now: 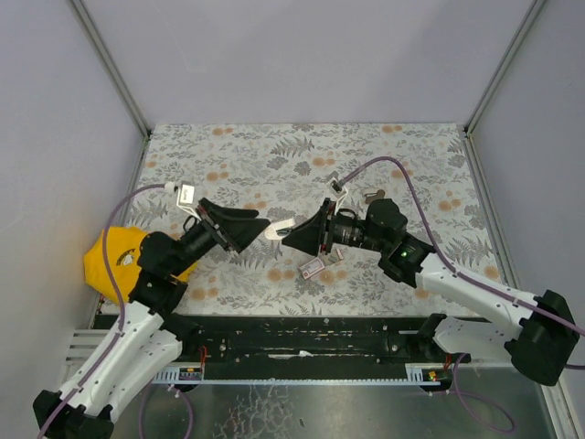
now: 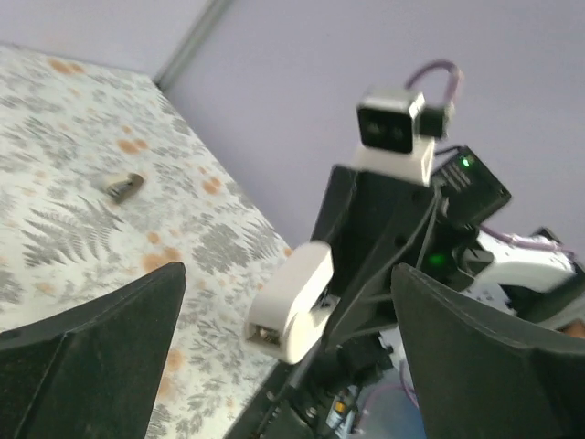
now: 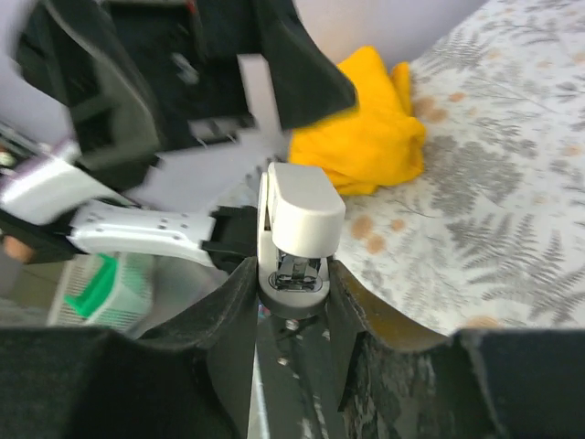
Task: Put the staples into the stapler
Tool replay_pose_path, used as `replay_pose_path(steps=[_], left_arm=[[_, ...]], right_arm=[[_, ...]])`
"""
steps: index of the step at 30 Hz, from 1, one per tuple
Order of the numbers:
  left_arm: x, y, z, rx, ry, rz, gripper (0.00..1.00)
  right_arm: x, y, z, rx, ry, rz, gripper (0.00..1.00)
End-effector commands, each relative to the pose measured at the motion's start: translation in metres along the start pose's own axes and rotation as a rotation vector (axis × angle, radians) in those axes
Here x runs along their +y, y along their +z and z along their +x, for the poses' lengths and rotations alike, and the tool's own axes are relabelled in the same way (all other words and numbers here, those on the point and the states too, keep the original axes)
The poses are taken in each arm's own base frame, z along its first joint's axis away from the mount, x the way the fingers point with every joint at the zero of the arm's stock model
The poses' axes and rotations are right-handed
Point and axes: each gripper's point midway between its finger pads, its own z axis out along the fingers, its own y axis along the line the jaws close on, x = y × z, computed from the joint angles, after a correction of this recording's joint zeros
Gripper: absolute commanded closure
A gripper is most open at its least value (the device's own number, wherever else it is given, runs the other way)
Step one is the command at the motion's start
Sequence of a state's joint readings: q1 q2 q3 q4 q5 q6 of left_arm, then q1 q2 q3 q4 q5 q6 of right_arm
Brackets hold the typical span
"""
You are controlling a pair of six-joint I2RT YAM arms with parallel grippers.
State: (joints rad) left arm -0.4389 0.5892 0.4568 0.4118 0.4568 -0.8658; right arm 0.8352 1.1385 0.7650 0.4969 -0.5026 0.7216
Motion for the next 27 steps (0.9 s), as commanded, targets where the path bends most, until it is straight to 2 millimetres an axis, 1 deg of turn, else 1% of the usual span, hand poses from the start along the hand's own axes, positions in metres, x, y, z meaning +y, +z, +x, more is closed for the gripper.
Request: replay_pose_path(steps=[1,3,4,8,11,12,14,17,24,27], left_arm=[[0.02,-0.005,-0.02,0.057,0.224,-0.229,0.05],[0.024,-0.001,-0.023,0.097,0.246,-0.267,0.05],[0.028,0.003,-0.02,0.128,0.237,-0.284,0.06],[0.033,0.015,-0.008,0.212,0.195,-0.303,0.07],[0.043,0.02,0.006,0.274,0.188,-0.371,0.08],[0.049,0.022,0.013,0.3,0.185,-0.409,0.09],[0.055,0.024,0.03,0.363,0.178,-0.447,0.1],[0.054,0.031,0.053,0.433,0.173,-0.457,0.1],[0.058,0.039,0.088,0.533,0.162,-0.471,0.11],[0.065,0.037,0.098,0.56,0.171,-0.506,0.11]], right_arm=[[-0.024,-0.019,0.002,0.076,-0.301,0.159,1.0],[-0.042,-0.027,0.014,0.139,-0.381,0.229,1.0],[-0.048,-0.03,0.018,0.165,-0.416,0.254,1.0],[-0.063,-0.033,0.03,0.236,-0.48,0.301,1.0],[-0.066,-0.031,0.034,0.265,-0.498,0.305,1.0],[-0.067,-0.03,0.034,0.264,-0.499,0.304,1.0],[-0.065,-0.027,0.037,0.265,-0.511,0.282,1.0],[-0.063,-0.024,0.04,0.253,-0.525,0.254,1.0],[-0.066,-0.025,0.047,0.268,-0.525,0.256,1.0],[-0.066,-0.025,0.047,0.271,-0.536,0.259,1.0]])
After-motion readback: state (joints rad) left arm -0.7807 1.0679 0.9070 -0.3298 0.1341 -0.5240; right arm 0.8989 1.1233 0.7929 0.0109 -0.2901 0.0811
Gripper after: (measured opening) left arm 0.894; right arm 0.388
